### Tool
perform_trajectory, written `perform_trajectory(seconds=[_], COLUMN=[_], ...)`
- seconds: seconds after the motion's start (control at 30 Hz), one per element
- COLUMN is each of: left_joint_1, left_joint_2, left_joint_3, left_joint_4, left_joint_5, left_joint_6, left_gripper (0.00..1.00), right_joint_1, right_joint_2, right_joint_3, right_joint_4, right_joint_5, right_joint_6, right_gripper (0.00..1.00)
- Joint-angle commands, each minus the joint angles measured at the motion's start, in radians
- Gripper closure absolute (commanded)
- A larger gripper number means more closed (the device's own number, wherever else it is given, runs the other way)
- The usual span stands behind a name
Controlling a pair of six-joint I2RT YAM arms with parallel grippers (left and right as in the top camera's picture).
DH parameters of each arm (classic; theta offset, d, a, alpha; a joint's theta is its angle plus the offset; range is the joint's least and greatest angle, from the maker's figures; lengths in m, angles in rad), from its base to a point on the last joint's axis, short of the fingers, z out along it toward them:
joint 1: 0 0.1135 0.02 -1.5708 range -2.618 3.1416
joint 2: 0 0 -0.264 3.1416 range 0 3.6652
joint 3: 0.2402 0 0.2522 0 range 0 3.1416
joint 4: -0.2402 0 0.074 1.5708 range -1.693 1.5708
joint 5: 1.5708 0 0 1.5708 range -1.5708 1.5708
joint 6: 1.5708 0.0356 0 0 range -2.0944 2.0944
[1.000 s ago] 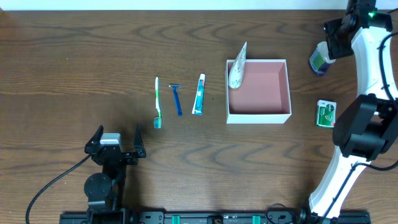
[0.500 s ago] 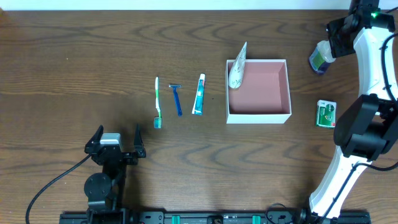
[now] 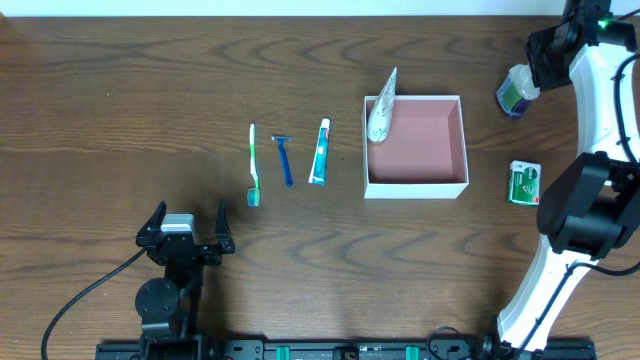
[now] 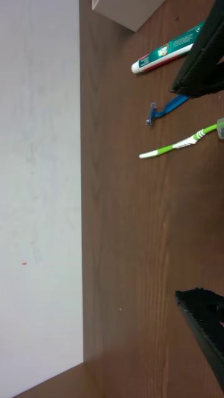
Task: Pack container
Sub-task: 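Lift the soap bottle and lower it into the box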
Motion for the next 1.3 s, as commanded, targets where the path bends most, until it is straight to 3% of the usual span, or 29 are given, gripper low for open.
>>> perform_trajectory(seconds=[0.0, 0.37, 0.83, 1.27], left_joint_1=[0.006, 0.006, 0.006, 0.006], left_joint_2=[-0.006, -0.006, -0.006, -0.006], left_joint_3=[-0.019, -0.019, -0.019, -0.019], left_joint_4=[-0.029, -0.029, -0.029, -0.029], left_joint_5=[0.018, 0.018, 0.018, 0.018], left_joint_6=[0.009, 0.009, 0.010, 0.009], left_gripper=[0.02, 0.02, 0.02, 0.02], right_joint_1=[-0.011, -0.010, 0.020, 0.225], right_joint_2=[0.003, 0.002, -0.096, -0.214], right_joint_3=[-0.002, 0.087, 0.255, 0.258], right_joint_4=[-0.006, -0.029, -0.172, -0.317], right_joint_5=[-0.053, -0.139, -0.313, -0.313], right_joint_6=[-0.004, -0.075, -0.237, -0.433], right_gripper=[0.63, 0.79, 0.80, 0.77])
